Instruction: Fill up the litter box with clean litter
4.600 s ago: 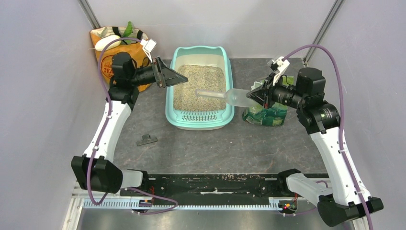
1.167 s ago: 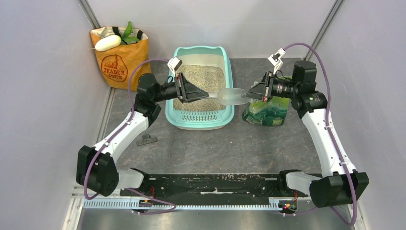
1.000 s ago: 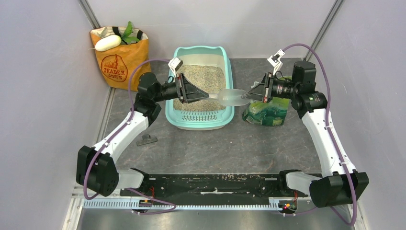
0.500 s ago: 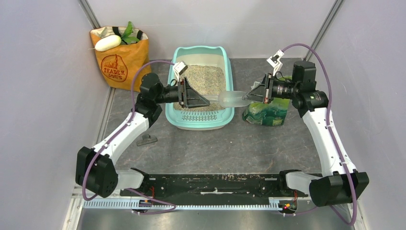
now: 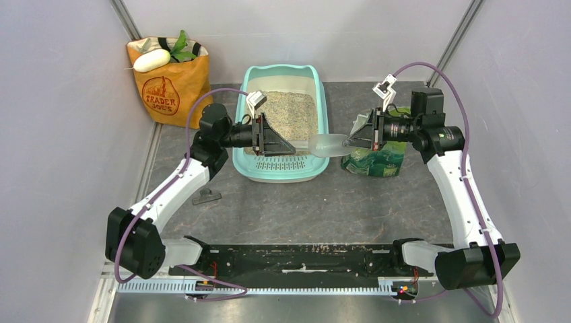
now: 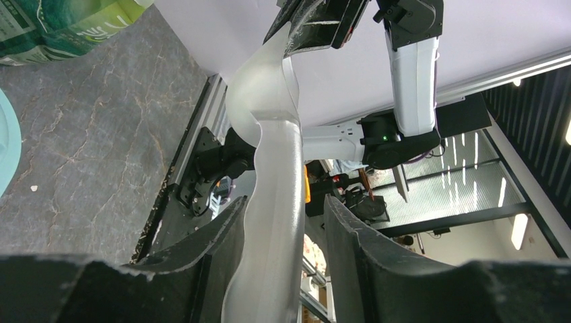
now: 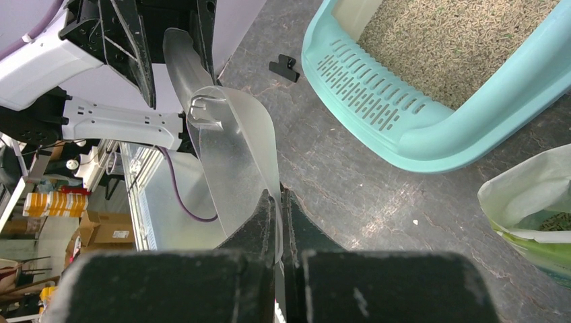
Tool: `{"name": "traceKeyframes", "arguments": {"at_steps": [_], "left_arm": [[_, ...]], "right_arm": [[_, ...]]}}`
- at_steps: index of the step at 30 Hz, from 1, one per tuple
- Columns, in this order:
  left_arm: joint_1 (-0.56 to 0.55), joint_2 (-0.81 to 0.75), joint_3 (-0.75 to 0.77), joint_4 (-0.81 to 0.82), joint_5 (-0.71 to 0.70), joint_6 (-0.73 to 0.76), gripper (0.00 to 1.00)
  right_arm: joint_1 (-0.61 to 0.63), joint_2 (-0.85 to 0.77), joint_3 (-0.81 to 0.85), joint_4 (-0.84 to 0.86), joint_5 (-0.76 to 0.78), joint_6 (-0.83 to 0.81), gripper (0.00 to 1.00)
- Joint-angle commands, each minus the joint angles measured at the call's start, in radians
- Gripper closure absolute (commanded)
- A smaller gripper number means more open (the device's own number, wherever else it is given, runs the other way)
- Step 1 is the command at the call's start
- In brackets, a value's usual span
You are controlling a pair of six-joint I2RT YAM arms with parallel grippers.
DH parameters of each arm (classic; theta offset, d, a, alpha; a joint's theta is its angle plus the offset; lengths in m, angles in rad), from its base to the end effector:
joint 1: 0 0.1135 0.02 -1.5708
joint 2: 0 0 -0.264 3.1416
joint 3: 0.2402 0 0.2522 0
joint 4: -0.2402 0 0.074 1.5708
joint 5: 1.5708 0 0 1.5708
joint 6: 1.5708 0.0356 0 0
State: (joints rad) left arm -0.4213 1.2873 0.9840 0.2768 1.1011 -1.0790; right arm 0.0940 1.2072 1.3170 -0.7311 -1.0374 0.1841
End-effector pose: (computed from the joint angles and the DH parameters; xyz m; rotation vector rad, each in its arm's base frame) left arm 0.2498 -0.1467 0.3487 0.4191 1.9665 -1.9208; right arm 0.2340 0.0528 0.3931 -0.5006 2.0429 1.2847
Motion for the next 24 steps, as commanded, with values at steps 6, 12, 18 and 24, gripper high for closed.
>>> {"name": "traceKeyframes", "arguments": {"at_steps": [6, 12, 18, 24], "left_arm": [[-0.001, -0.028, -0.015, 0.103, -0.006, -0.035, 0.52], [-0.001, -0.021, -0.019, 0.112, -0.011, -0.042, 0.44], [-0.001, -0.027, -0.021, 0.111, -0.022, -0.044, 0.45], [-0.008, -0.020, -0.020, 0.128, -0.034, -0.058, 0.48]], "right_arm": [[-0.002, -0.011, 0.019, -0.026, -0.013, -0.044, 1.00], [-0.002, -0.020, 0.014, -0.027, -0.022, -0.043, 1.00], [-0.003, -0.020, 0.011, -0.014, -0.006, -0.034, 1.00], [-0.002, -0.024, -0.017, 0.036, 0.005, 0.007, 1.00]]}}
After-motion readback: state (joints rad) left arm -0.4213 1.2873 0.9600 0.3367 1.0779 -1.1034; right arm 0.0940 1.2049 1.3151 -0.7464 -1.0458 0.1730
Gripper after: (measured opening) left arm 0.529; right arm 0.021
